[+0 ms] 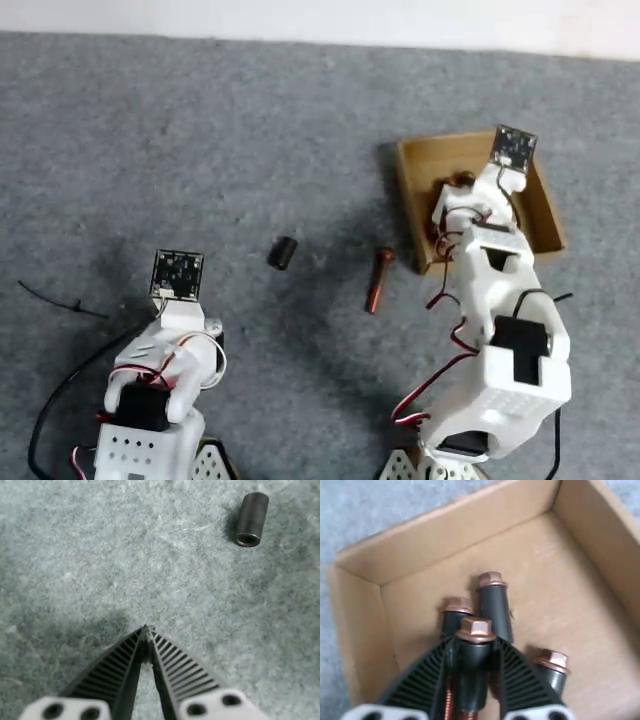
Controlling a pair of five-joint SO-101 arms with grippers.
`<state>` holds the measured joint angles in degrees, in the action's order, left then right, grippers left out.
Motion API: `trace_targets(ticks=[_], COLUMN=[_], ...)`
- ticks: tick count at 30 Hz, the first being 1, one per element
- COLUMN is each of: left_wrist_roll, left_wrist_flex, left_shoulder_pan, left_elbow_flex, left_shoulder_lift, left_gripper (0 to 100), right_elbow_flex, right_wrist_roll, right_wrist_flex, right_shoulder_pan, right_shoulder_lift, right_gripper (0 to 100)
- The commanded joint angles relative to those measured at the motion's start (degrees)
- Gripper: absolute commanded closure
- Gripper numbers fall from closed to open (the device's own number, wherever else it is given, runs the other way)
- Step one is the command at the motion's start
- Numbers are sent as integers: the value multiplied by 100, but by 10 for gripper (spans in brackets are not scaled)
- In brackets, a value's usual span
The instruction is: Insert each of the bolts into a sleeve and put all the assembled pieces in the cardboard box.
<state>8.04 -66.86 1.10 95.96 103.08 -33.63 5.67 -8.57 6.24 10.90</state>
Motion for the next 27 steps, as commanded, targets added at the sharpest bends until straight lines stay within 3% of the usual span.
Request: trace_targets(ticks=[1,5,27], left_wrist_roll=[-18,-18,-18], left_wrist_flex=[-18,-18,-18], left_shoulder_pan=[-66,-66,-66], left_elbow_flex=[127,127,127], left_shoulder_lift=[13,13,13], left_gripper=[991,991,991], right_elbow_flex=[127,127,-215], right_wrist_roll=[-9,-9,-9], right_wrist_flex=[92,92,136], right_shoulder_pan=[-22,-22,-119], right_shoulder_lift=[66,48,-488], right_gripper=[795,676,677])
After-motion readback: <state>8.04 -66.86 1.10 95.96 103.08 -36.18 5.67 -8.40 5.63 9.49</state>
